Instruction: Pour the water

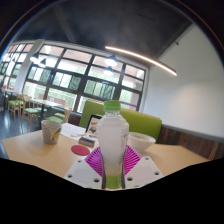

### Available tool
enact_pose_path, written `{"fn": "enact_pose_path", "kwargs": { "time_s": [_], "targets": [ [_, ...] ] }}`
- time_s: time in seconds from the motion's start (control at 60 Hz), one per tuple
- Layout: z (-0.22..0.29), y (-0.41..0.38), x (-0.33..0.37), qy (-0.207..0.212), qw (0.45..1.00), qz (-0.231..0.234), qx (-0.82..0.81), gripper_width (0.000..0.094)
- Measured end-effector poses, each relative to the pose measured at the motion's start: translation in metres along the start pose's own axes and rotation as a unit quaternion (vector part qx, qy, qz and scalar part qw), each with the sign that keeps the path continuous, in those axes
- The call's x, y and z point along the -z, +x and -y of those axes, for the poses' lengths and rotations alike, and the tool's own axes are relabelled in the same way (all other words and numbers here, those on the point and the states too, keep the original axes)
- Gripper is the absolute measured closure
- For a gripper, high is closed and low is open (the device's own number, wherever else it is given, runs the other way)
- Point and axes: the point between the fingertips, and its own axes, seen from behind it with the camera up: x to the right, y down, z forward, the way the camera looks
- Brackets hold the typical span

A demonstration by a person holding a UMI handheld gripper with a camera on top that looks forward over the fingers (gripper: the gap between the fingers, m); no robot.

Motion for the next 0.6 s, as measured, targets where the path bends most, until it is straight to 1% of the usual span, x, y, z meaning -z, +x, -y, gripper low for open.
{"fn": "enact_pose_path", "kwargs": {
  "time_s": [0.033, 0.083, 0.15, 0.183, 0.233, 0.267, 0.317, 0.367, 0.4, 0.417, 0.433, 0.45, 0.483, 0.5, 0.517, 0.533, 0.55, 0.6],
  "targets": [
    [0.013, -0.005, -0.008, 0.005, 0.999, -0.006, 0.032, 0.0727],
    [0.045, -0.012, -0.02, 0.004, 0.996, -0.003, 0.088, 0.0729],
    [0.091, -0.031, -0.036, 0.026, 0.984, -0.007, 0.176, 0.0729],
    [0.104, -0.051, -0.05, 0.039, 0.97, -0.016, 0.24, 0.073],
    [0.124, -0.075, -0.07, 0.049, 0.935, -0.028, 0.35, 0.0729],
    [0.135, -0.085, -0.079, 0.049, 0.906, -0.03, 0.419, 0.0729],
    [0.132, -0.114, -0.099, 0.049, 0.85, -0.025, 0.524, 0.0729],
    [0.127, -0.13, -0.12, 0.054, 0.784, -0.017, 0.619, 0.0728],
    [0.124, -0.142, -0.128, 0.059, 0.733, -0.022, 0.677, 0.0729],
    [0.122, -0.155, -0.125, 0.06, 0.703, -0.032, 0.708, 0.0729],
    [0.123, -0.151, -0.133, 0.066, 0.687, -0.029, 0.723, 0.0729],
    [0.12, -0.163, -0.13, 0.065, 0.657, -0.037, 0.75, 0.0728],
    [0.117, -0.17, -0.135, 0.067, 0.614, -0.038, 0.786, 0.0729],
    [0.115, -0.173, -0.137, 0.068, 0.594, -0.036, 0.801, 0.0729],
    [0.123, -0.17, -0.126, 0.067, 0.574, -0.029, 0.816, 0.0729],
    [0.115, -0.178, -0.133, 0.07, 0.56, -0.027, 0.825, 0.0729],
    [0.11, -0.173, -0.155, 0.075, 0.548, -0.019, 0.833, 0.0729],
    [0.109, -0.179, -0.16, 0.084, 0.51, -0.019, 0.856, 0.0729]
  ]
}}
